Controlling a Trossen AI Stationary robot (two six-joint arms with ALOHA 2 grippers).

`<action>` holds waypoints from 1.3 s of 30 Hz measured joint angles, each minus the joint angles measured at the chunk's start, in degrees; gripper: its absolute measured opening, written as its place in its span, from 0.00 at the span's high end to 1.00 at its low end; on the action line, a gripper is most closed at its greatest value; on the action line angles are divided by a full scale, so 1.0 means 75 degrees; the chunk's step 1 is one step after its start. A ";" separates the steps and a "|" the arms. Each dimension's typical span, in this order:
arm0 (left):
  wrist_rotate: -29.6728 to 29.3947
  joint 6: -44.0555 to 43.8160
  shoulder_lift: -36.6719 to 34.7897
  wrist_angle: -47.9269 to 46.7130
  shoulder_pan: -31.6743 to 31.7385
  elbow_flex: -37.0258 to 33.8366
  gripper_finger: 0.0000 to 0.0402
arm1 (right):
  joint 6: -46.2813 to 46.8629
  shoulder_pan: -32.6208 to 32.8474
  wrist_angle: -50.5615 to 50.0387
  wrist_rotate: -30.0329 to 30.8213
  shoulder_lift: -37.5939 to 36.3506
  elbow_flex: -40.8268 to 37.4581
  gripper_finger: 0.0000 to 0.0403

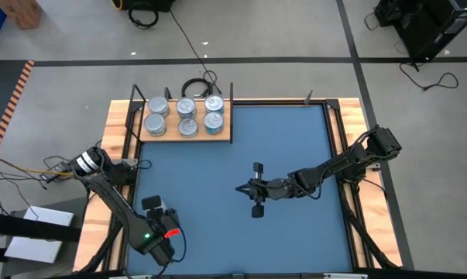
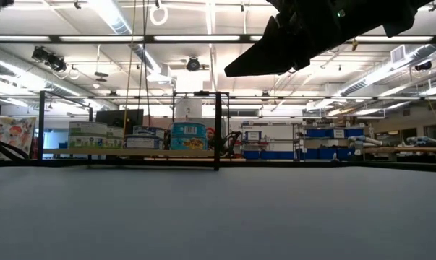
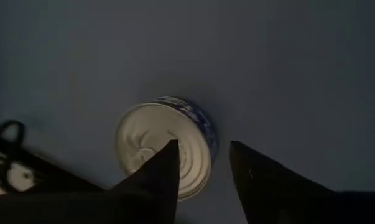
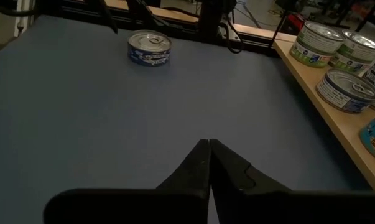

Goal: Stack canned seafood by type on shelf
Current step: Stack the blue tuna can on top of the blue tuna can on the shelf

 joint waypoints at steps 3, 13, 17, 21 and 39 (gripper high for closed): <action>0.0185 -0.0206 0.0000 0.0376 -0.0012 -0.0349 0.63 | 0.0025 0.0000 -0.0044 -0.0001 0.0000 0.0000 0.96; 0.0356 -0.0419 0.0000 0.1056 -0.0157 -0.1352 0.62 | 0.0018 -0.0024 -0.0071 -0.0002 0.0000 0.0000 0.95; 0.0208 -0.0419 -0.0023 0.1359 -0.0169 -0.1568 0.62 | 0.0070 -0.0055 -0.0071 -0.0002 0.0000 0.0000 0.96; 0.0122 -0.0419 -0.0020 0.1379 -0.0160 -0.1692 0.65 | 0.0080 -0.0058 -0.0076 -0.0002 0.0000 0.0000 0.97; 0.0089 0.0515 0.0012 0.1298 0.0010 -0.0799 0.99 | 0.0075 -0.0059 -0.0091 0.0027 0.0000 0.0000 0.97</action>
